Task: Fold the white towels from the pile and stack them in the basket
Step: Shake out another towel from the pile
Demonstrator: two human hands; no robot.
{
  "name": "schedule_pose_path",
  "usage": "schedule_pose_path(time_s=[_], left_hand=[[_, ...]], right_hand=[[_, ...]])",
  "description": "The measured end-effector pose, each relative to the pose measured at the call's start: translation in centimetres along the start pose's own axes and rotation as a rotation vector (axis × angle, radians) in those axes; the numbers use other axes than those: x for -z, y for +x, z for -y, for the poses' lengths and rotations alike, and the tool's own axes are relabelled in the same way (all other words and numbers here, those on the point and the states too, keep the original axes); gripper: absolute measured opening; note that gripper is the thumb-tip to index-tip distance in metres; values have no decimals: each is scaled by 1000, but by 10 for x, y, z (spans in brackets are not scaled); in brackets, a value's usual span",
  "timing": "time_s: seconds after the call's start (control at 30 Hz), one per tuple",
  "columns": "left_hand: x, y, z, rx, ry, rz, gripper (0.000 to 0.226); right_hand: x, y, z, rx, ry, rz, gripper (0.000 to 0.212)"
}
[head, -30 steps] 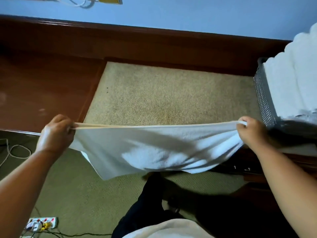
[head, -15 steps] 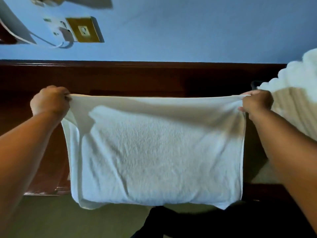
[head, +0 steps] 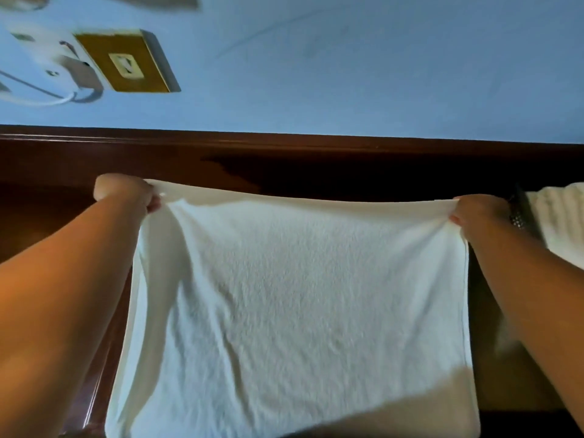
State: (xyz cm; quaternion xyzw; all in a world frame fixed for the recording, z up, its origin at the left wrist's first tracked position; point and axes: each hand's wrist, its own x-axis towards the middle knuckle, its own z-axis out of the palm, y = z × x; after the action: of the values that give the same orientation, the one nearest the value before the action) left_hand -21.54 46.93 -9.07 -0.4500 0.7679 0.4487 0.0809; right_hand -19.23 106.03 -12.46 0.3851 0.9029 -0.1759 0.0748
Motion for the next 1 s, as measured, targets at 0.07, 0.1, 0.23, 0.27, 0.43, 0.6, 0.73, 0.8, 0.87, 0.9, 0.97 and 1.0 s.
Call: schedule_pose_path(time_s=[0.07,0.1,0.23,0.27,0.43,0.6,0.73,0.8,0.87,0.9,0.97,1.0], left_hand=[[-11,8,-2,118,-46,-36,27],[-18,24,-3,160,16,-19,29],[-42,83,26,28,147,-3,32],[-52,99,34,10,281,-21,38],[-81,112,62,-179,246,-321,30],[-104,61,88,-602,471,-160,33],[-128,-25,138,-813,521,144,31],[-139,-75,168,-909,524,275,34],[-146,-120,197,-929,522,402,36],[-149,-138,212,-926,532,451,35],[-154,-172,241,-923,580,556,32],[-156,-192,253,-932,598,599,30]], right_hand=[[-18,11,-5,79,-84,52,19],[-27,18,-2,64,-87,40,21],[-77,57,3,-32,256,89,34],[-87,65,7,-213,600,199,35],[-117,57,10,-105,366,-1,13],[-131,15,-36,67,-22,-73,65],[-131,-68,-86,-16,38,-15,68],[-131,-109,-129,-97,40,1,65],[-130,-151,-172,-149,50,33,60],[-130,-170,-189,-177,74,56,58],[-127,-199,-221,-211,131,101,56],[-122,-209,-238,-222,142,119,53]])
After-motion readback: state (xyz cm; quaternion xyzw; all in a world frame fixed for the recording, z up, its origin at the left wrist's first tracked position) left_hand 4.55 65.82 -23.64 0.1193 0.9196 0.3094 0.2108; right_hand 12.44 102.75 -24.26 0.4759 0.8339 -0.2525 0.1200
